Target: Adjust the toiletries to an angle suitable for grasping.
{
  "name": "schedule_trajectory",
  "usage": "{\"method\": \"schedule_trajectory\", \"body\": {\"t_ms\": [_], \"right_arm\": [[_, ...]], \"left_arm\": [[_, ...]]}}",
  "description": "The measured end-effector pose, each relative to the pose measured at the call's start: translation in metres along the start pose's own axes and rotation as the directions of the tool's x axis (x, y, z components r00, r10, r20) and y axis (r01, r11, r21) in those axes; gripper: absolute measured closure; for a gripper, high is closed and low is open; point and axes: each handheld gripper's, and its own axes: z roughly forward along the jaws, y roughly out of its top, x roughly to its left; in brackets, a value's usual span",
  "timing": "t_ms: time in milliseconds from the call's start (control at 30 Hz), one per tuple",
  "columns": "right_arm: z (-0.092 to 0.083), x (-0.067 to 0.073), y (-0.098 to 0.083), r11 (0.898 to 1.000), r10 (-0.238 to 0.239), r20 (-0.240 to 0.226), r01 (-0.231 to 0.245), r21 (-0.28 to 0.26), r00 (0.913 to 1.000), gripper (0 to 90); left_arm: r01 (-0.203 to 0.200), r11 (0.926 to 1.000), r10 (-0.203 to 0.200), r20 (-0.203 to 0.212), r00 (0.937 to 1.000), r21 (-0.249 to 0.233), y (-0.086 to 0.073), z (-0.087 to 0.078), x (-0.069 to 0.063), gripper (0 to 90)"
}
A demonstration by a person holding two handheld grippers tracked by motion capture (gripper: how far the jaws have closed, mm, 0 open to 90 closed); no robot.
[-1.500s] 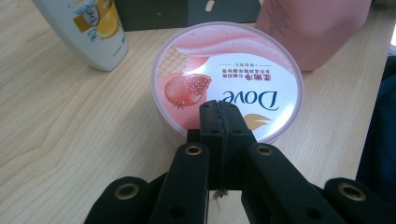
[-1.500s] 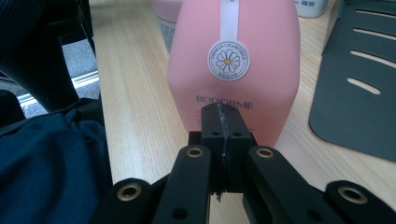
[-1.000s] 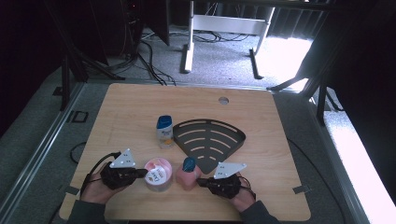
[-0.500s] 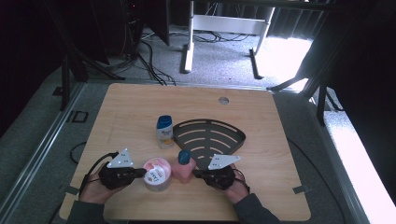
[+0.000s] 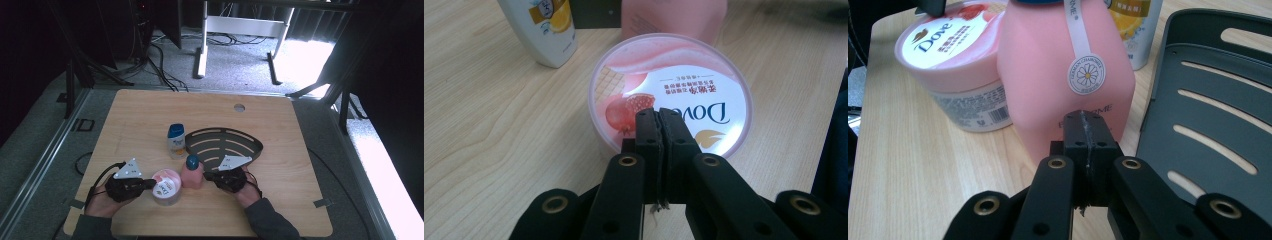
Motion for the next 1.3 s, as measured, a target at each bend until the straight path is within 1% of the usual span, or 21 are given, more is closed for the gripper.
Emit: {"method": "schedule_trajectory", "body": {"t_ms": [67, 233, 367, 400, 467, 533, 567, 667, 767, 800, 867, 1033, 1100, 1133, 1233, 1267, 1300], "right_arm": [[0.003, -0.001, 0.002, 1.0, 0.004, 0.004, -0.004, -0.003, 1.0, 90.0], [0.009, -0.002, 0.01, 1.0, -0.02, 0.037, 0.019, 0.016, 0.9991, 90.0], [0.01, -0.002, 0.015, 0.999, -0.03, 0.057, 0.029, 0.016, 0.9979, 90.0], [0.009, -0.001, 0.016, 0.999, -0.032, 0.055, 0.032, 0.013, 0.998, 90.0], [0.004, 0.002, 0.015, 0.999, -0.032, 0.028, 0.032, -0.003, 0.9991, 90.0], [0.0, 0.008, 0.014, 0.999, -0.042, 0.014, 0.043, -0.005, 0.999, 90.0], [-0.001, 0.012, 0.013, 0.999, -0.053, 0.008, 0.053, -0.002, 0.9986, 90.0], [0.001, 0.023, 0.009, 0.996, -0.083, -0.018, 0.084, 0.013, 0.9964, 90.0], [0.006, 0.027, 0.008, 0.995, -0.092, -0.028, 0.092, 0.024, 0.9954, 90.0], [0.009, 0.027, 0.008, 0.996, -0.09, -0.029, 0.091, 0.025, 0.9955, 90.0], [0.012, 0.026, 0.009, 0.996, -0.09, -0.025, 0.091, 0.026, 0.9956, 90.0], [0.013, 0.02, 0.011, 0.996, -0.086, -0.007, 0.086, 0.024, 0.9963, 90.0], [0.014, 0.017, 0.012, 0.996, -0.081, -0.005, 0.081, 0.022, 0.9967, 90.0], [0.014, 0.016, 0.013, 0.997, -0.08, -0.005, 0.08, 0.02, 0.9968, 90.0], [0.017, 0.014, 0.015, 0.997, -0.077, -0.006, 0.078, 0.024, 0.997, 90.0], [0.018, 0.013, 0.016, 0.997, -0.075, -0.005, 0.076, 0.023, 0.9971, 90.0], [0.019, 0.012, 0.017, 0.997, -0.072, -0.005, 0.072, 0.022, 0.9974, 90.0]], "left_arm": [[0.0, 1.0, 0.0, 0.0, 1.0, -0.002, 0.0, 0.0, 0.0, 87.9], [0.0, 1.0, 0.0, 0.01, 1.0, -0.009, 0.001, 0.002, 0.0, 88.0], [-0.003, 0.9999, 0.003, 0.012, 0.9999, -0.012, 0.001, 0.003, -0.001, 88.0], [-0.004, 0.9999, 0.004, 0.011, 0.9999, -0.012, 0.001, 0.003, -0.001, 88.0], [-0.002, 0.9999, 0.002, 0.007, 1.0, -0.013, 0.001, 0.002, -0.001, 88.0], [0.003, 0.9999, -0.003, 0.001, 1.0, -0.014, 0.001, 0.002, 0.0, 88.0], [0.005, 0.9999, -0.005, -0.01, 0.9999, -0.015, 0.001, 0.003, 0.0, 87.9], [0.017, 0.9997, -0.017, -0.027, 0.9995, -0.017, 0.001, 0.002, 0.001, 87.6], [0.035, 0.9992, -0.036, -0.04, 0.9986, -0.021, -0.001, 0.001, 0.004, 87.5], [0.042, 0.999, -0.042, -0.038, 0.9984, -0.019, -0.002, 0.0, 0.005, 87.0], [0.042, 0.999, -0.043, -0.039, 0.9983, -0.017, -0.003, -0.001, 0.006, 87.0], [0.043, 0.9988, -0.044, -0.044, 0.9981, -0.021, -0.004, -0.003, 0.007, 87.1], [0.046, 0.9987, -0.047, -0.038, 0.9982, -0.023, -0.004, -0.003, 0.007, 87.1], [0.052, 0.9983, -0.053, -0.036, 0.9979, -0.028, -0.005, -0.004, 0.008, 87.2], [0.067, 0.997, -0.069, -0.049, 0.9964, -0.04, -0.008, -0.007, 0.012, 87.2], [0.08, 0.9955, -0.083, -0.047, 0.9955, -0.051, -0.009, -0.008, 0.013, 86.9], [0.086, 0.995, -0.089, -0.056, 0.9944, -0.05, -0.011, -0.008, 0.015, 87.5]]}}
